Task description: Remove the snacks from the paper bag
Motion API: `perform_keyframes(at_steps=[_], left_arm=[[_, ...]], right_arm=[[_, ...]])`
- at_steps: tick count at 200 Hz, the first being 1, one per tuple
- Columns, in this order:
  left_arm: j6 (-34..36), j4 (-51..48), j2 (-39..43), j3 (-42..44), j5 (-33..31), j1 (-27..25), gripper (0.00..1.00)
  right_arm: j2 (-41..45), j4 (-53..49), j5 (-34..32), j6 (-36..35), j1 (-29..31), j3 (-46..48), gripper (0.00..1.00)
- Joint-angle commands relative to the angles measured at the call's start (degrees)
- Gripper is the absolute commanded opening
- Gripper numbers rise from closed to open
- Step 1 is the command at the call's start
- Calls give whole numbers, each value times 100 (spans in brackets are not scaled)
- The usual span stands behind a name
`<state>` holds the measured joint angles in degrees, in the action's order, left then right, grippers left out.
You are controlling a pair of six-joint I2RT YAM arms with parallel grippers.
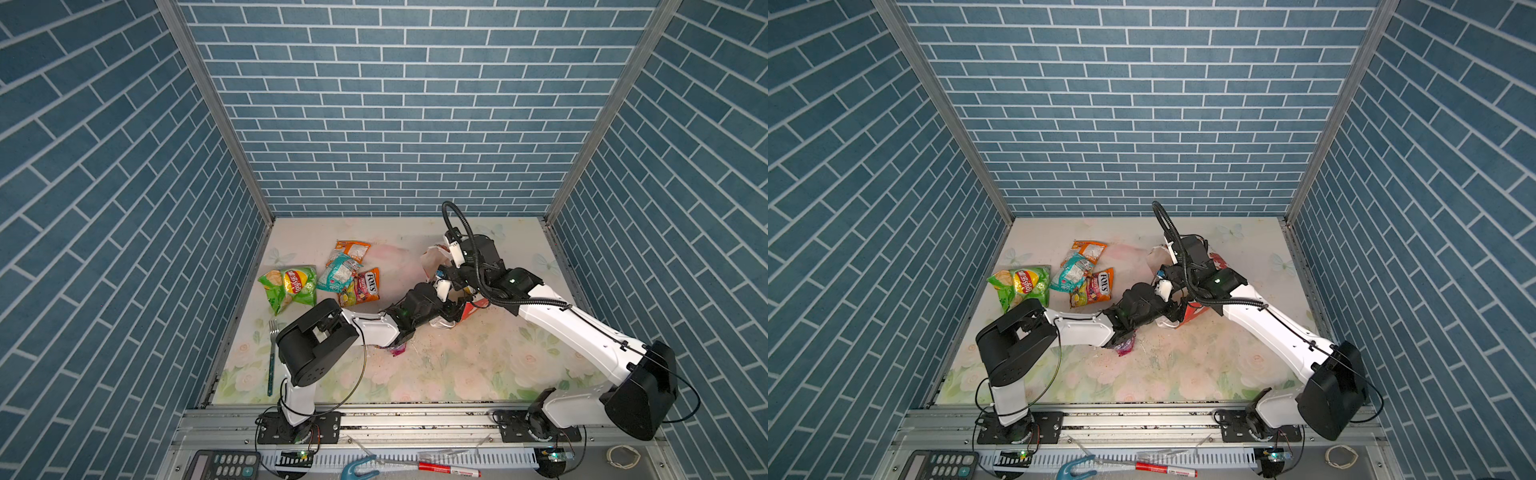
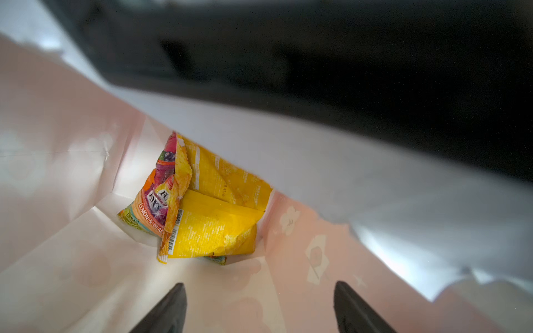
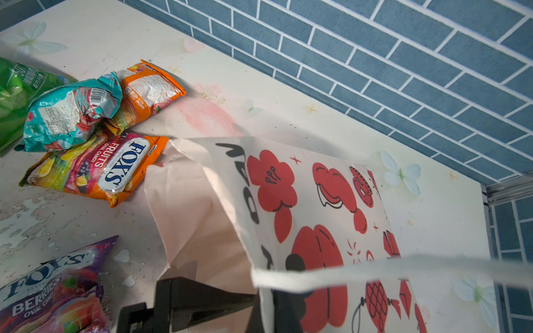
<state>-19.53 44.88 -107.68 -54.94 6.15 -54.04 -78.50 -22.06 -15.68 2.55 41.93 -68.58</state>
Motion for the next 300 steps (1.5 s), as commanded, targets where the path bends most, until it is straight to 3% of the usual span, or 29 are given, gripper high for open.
perform_keyframes(at_steps=[1, 47, 80, 96, 119, 201, 300], left_arm=[[174, 6, 38, 102, 266, -28, 88], [246, 136, 835, 565, 218, -29, 94], [209, 118, 827, 477, 439, -28, 94], [191, 5, 683, 356, 420, -27, 91], [45, 232, 468, 335, 498, 7, 78], [-261, 490, -212, 227, 194, 195, 70], [-367, 333, -674, -403, 145, 209, 89]], right_arm=[[116, 310, 131, -38, 69, -95, 0], [142, 275, 118, -63, 34, -44, 0], [159, 338, 160, -68, 24, -12, 0], [159, 335, 166, -68, 17, -8, 0], [186, 386, 195, -52, -1, 33, 0], [396, 614, 449, 49, -90, 226, 0], [379, 813, 736, 170, -115, 328, 0]])
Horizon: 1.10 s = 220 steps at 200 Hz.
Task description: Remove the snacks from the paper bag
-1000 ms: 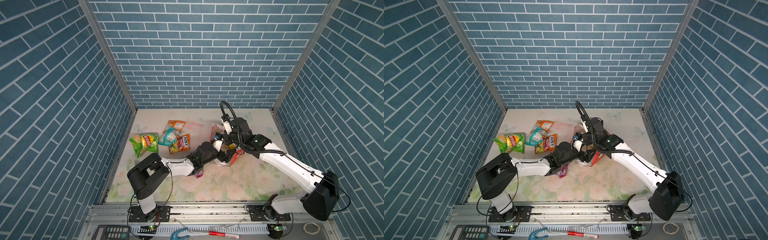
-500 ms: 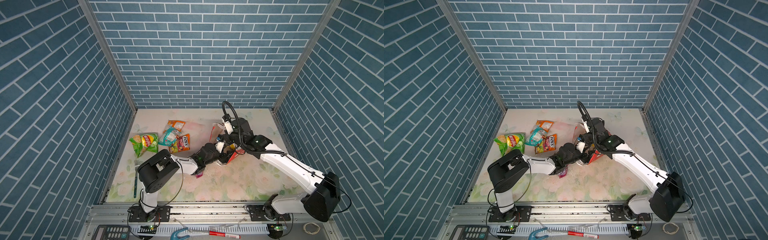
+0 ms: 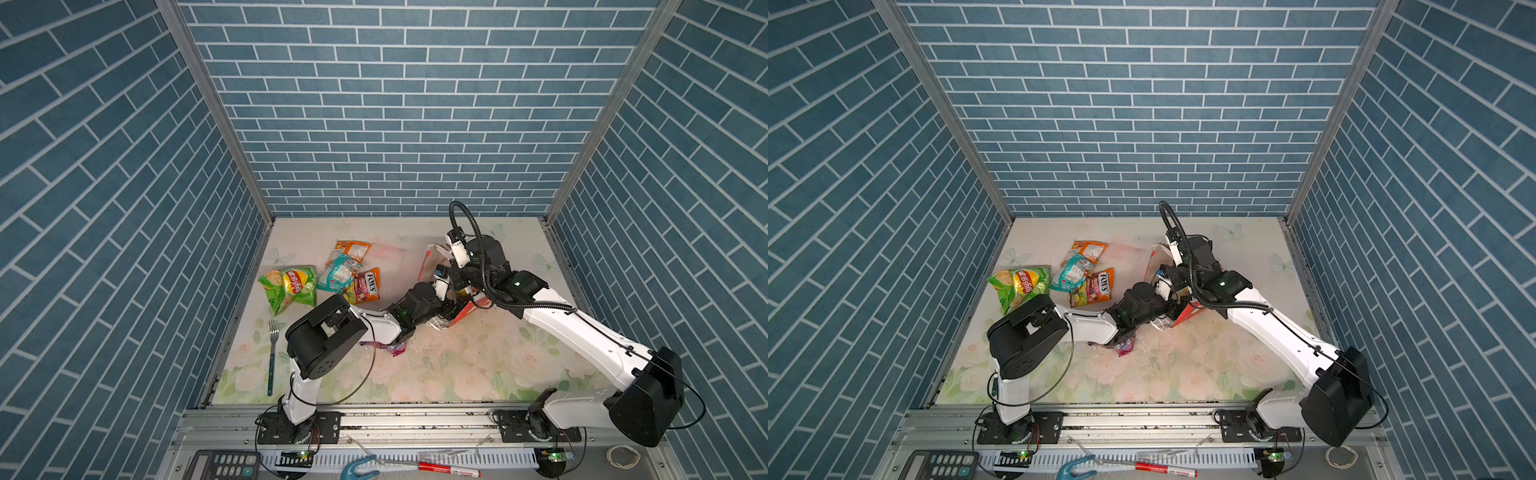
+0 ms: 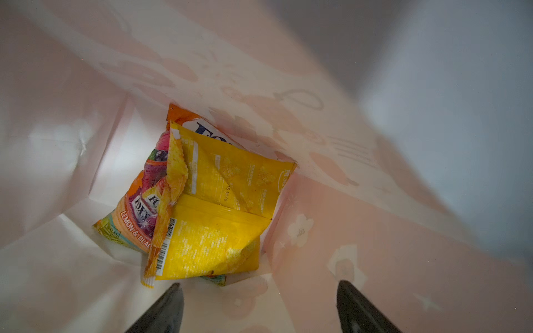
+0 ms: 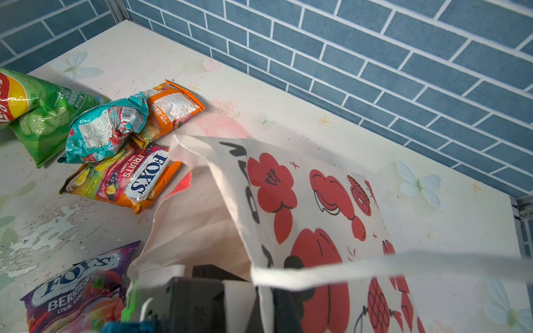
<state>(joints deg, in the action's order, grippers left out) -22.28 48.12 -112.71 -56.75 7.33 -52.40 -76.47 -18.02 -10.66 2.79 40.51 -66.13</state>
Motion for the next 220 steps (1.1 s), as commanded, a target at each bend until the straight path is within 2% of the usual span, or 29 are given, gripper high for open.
perform_keyframes(at_steps=[1, 28, 54, 148, 183, 220], left_arm=[[-101, 16, -181, -231, 34, 46, 89], [-406, 156, -396, -363, 300, 140, 94], [-743, 321, -515, -288, 152, 199, 99], [-1076, 477, -1109, -726, 385, 389, 99], [-882, 48, -1070, -897, -41, 415, 98], [-672, -140, -1057, -893, -803, 402, 99]], right_arm=[[180, 420, 236, 149, 32, 92, 0], [186, 696, 394, 152, 27, 245, 0], [91, 852, 454, 194, 29, 279, 0], [-96, 1048, 954, 537, 10, 129, 0], [-37, 1046, 908, 591, 12, 192, 0], [15, 1138, 961, 674, 1, 302, 0]])
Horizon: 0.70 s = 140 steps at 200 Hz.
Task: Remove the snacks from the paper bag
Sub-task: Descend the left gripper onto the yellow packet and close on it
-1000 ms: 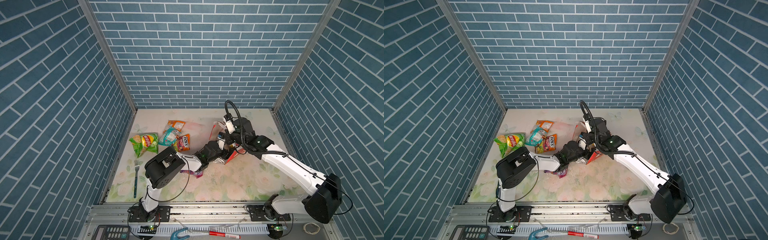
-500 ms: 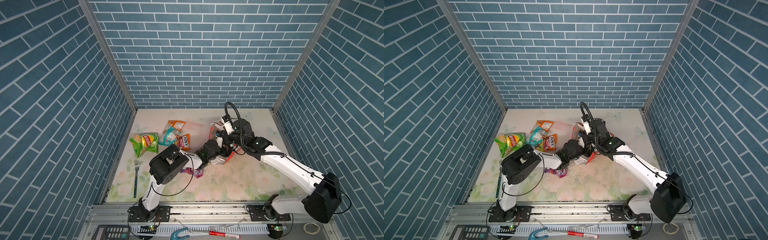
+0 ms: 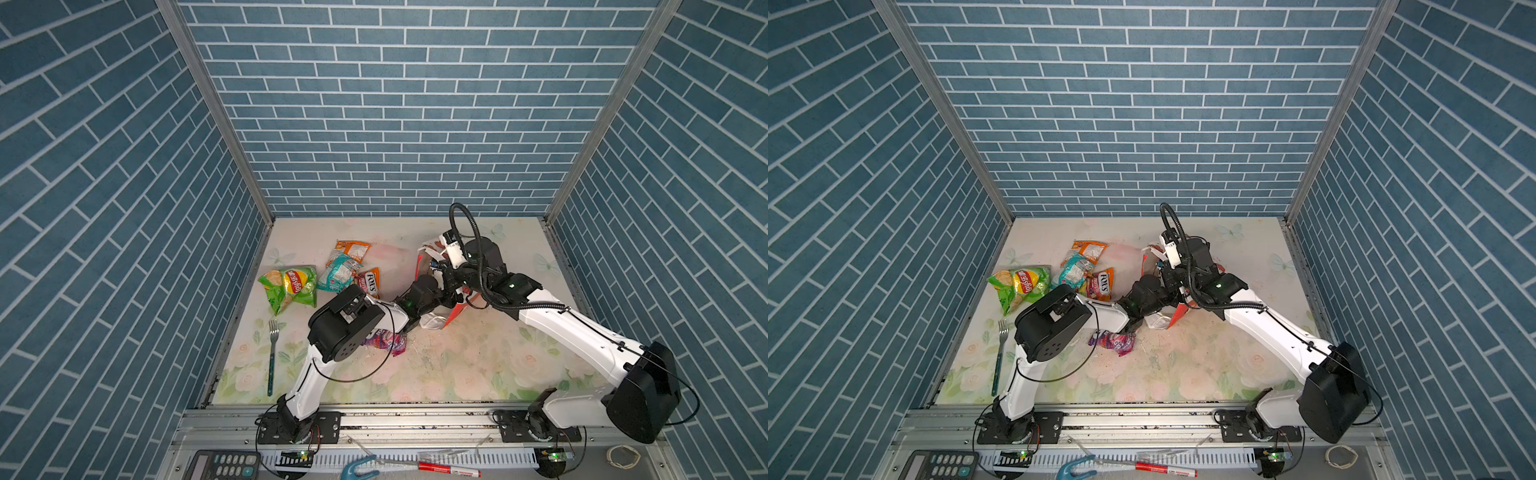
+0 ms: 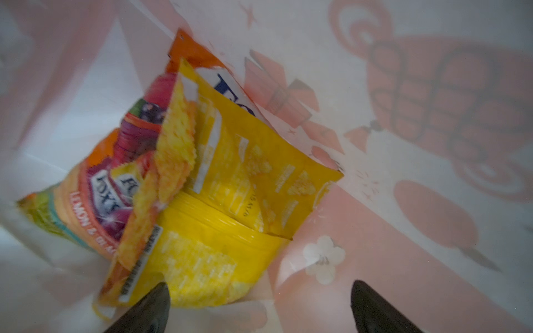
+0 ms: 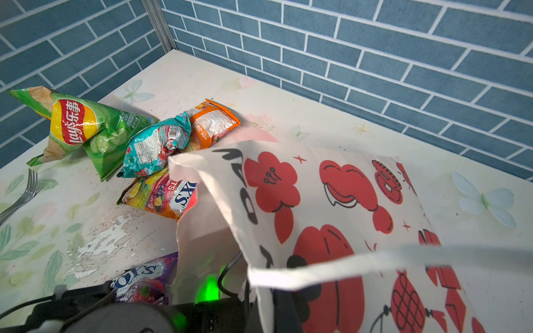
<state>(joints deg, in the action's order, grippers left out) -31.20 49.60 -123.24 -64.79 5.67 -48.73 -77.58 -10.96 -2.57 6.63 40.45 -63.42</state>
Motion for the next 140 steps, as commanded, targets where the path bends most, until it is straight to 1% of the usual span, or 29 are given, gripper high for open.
perform_keyframes(at_steps=[1, 12, 65, 71, 101, 107, 131, 140], left_arm=[[220, -295, -5, -92, -655, 37, 99], [247, -309, -59, -157, -798, 30, 100], [266, 0, -353, -387, -987, 38, 100], [264, 14, -403, -410, -987, 39, 97], [140, 137, -684, -603, -752, 86, 76], [84, 130, -721, -630, -706, 99, 70], [-3, 378, -763, -533, -587, 153, 42], [1, 459, -728, -462, -575, 161, 22]], right_arm=[[128, 435, 152, 287, 3, 36, 0], [120, 454, 173, 304, -1, 48, 0], [151, 537, 333, 386, -39, 65, 0], [164, 561, 363, 404, -45, 76, 0], [260, 669, 449, 453, -126, 179, 0], [276, 643, 438, 445, -142, 188, 0], [337, 543, 329, 418, -185, 202, 0], [359, 532, 321, 418, -202, 210, 0]])
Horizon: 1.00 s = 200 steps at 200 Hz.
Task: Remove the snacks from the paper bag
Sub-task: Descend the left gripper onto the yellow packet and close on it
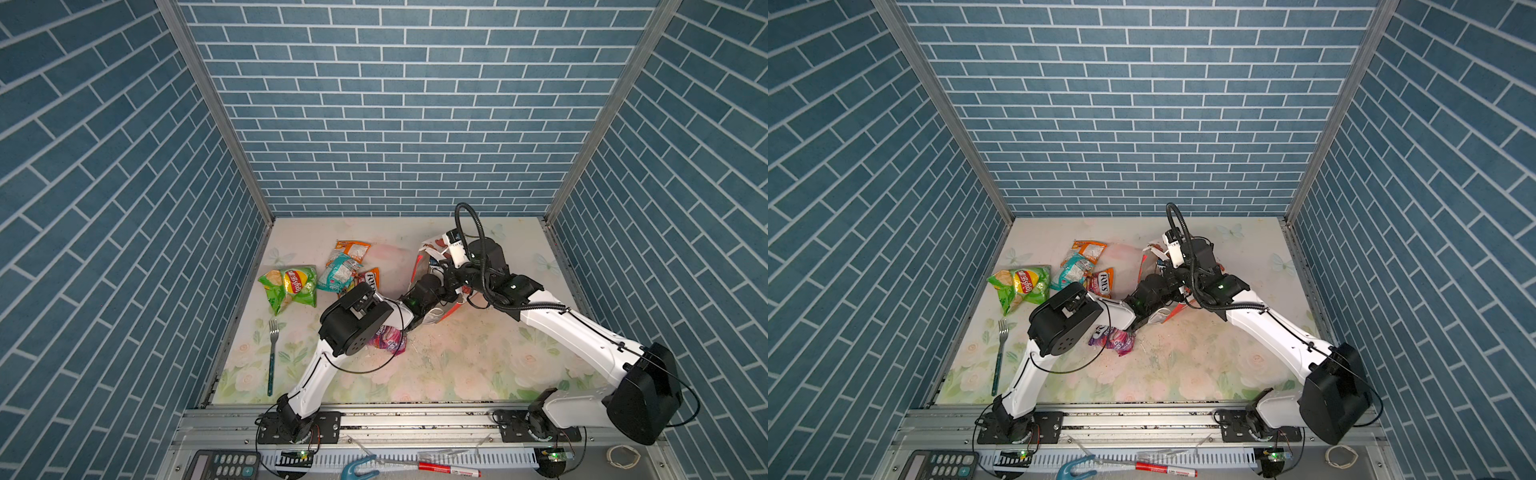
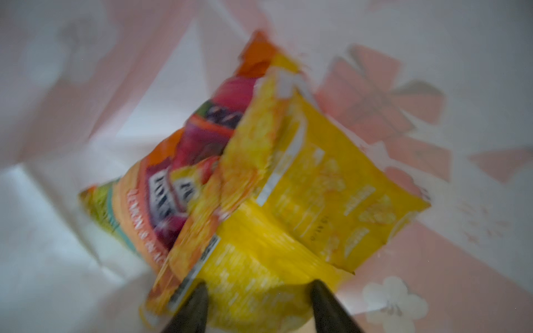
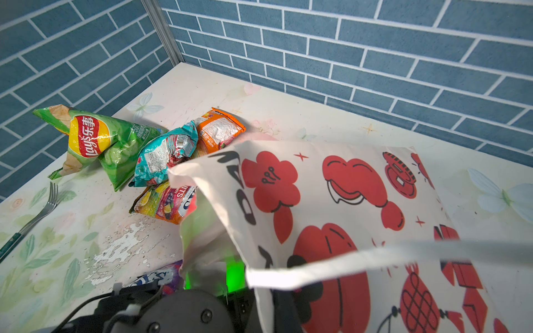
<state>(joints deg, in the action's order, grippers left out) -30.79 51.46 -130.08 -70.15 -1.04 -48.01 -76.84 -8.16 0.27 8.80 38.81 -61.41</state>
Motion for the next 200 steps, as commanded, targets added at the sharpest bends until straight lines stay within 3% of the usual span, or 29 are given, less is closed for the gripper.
perform_keyframes(at_steps=[1, 10, 29, 146, 157, 168, 179, 200], left_arm=[[-41, 284, -40, 81, 100, 89, 20], [-27, 343, 4, 156, 98, 90, 4], [47, 397, 77, 237, 99, 90, 0], [285, 658, 251, 547, -33, 125, 0], [289, 630, 273, 530, -11, 142, 11], [323, 615, 286, 529, -8, 154, 30], [400, 559, 293, 499, 23, 151, 39], [551, 435, 317, 441, 148, 151, 66]], right_arm=[[289, 248, 31, 202, -39, 8, 0], [301, 216, 4, 176, -40, 23, 0], [318, 142, -101, 158, -48, 29, 0], [480, -89, -242, 69, -88, 117, 0], [494, -81, -191, 53, -92, 125, 0], [520, -78, -129, 34, -87, 143, 0], [545, -75, -44, 1, -97, 152, 0], [557, -103, 66, -43, -115, 168, 0]])
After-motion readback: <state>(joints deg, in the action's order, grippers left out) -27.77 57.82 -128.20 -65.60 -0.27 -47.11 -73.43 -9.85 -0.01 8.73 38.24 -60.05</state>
